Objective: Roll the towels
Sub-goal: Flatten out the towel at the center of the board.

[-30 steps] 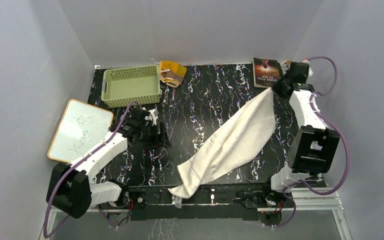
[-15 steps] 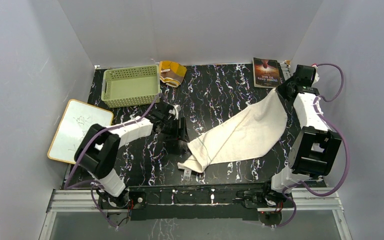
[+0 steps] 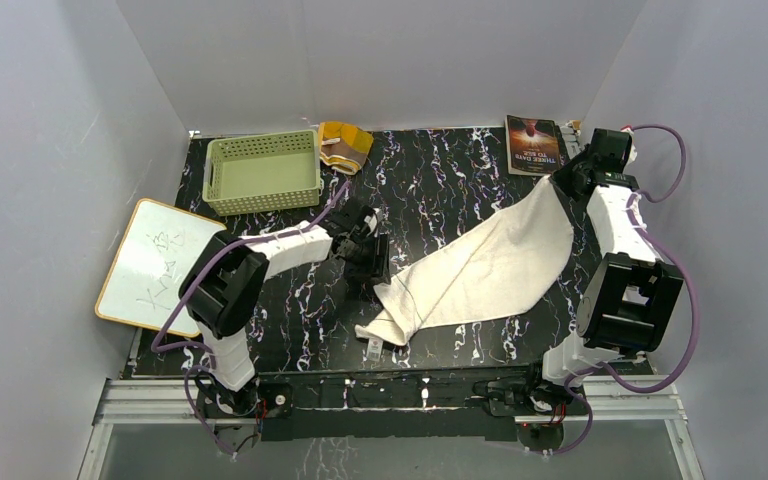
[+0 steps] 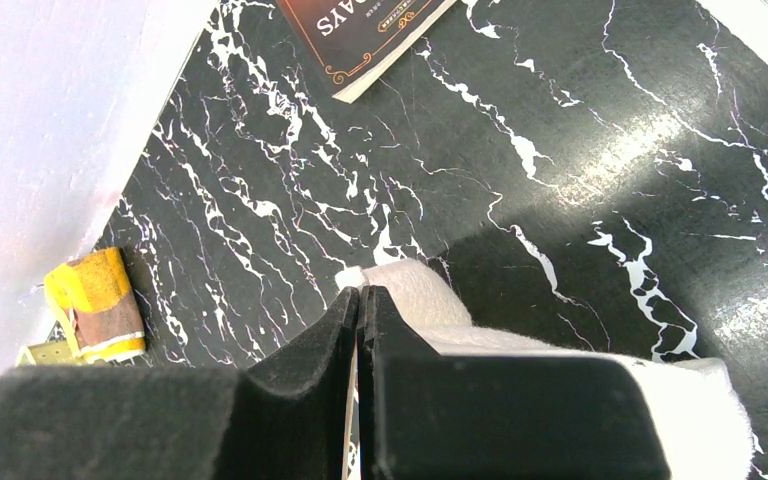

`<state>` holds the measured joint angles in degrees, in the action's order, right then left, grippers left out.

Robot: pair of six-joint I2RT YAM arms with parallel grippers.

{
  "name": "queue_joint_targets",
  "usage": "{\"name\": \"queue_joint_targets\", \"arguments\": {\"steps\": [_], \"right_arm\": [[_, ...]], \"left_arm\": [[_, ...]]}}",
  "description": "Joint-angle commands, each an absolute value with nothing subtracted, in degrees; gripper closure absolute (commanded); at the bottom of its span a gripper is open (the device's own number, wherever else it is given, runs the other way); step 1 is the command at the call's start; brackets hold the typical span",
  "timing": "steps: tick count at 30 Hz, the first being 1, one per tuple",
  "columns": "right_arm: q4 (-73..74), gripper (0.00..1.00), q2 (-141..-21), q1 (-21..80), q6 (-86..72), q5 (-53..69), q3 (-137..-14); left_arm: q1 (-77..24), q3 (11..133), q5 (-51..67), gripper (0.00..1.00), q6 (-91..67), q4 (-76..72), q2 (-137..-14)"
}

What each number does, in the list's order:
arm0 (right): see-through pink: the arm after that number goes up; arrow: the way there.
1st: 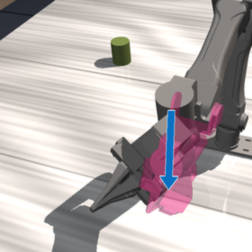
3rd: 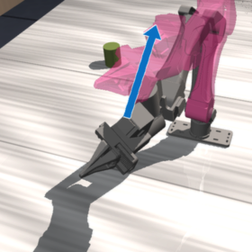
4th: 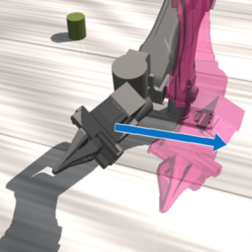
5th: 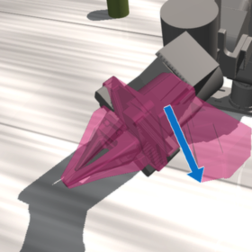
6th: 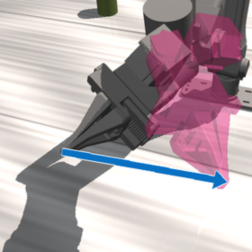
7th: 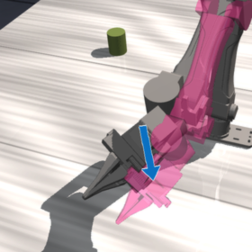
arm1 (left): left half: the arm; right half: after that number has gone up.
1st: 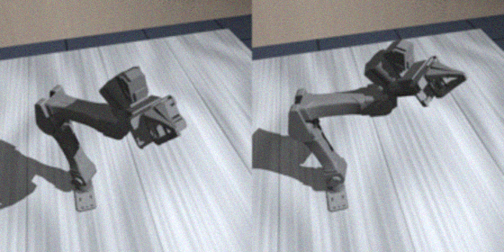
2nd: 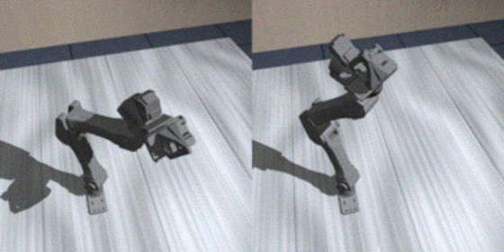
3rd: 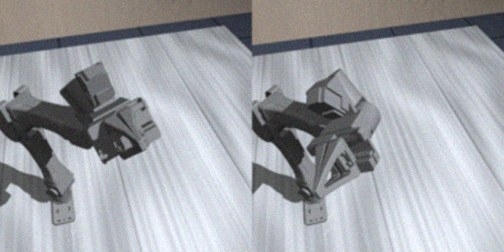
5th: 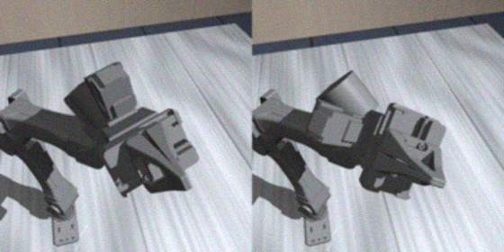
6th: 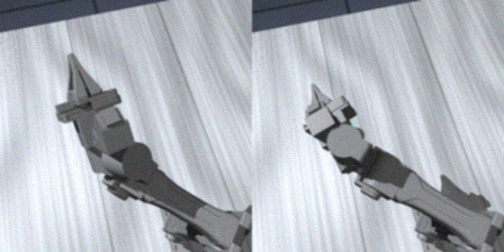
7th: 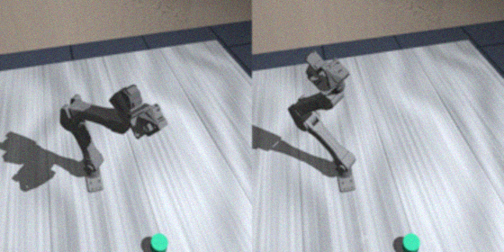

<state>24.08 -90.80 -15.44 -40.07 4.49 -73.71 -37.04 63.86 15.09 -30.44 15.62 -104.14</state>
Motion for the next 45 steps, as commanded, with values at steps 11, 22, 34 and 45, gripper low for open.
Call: {"name": "queue_joint_targets", "arguments": {"steps": [11,22,34,45], "right_arm": [[20.4,1.00,-86.7,-15.7,-38.5,4.9,-75.0],[21.1,1.00,-84.1,-15.6,-38.7,6.2,-76.2],[14.9,1.00,-79.1,3.1,-25.8,10.8,-85.4],[15.2,1.00,-54.9,6.4,-24.0,16.3,-75.7]], "left_arm": [[-46.0,69.4,-0.8,0.60,-30.5,31.8,-111.9],[-39.7,72.5,-7.5,1.00,-26.2,35.8,-106.8],[-12.5,95.9,-8.0,1.00,-8.1,36.8,-86.5],[-7.4,92.1,-11.4,1.00,-12.9,42.1,-58.6]]}}
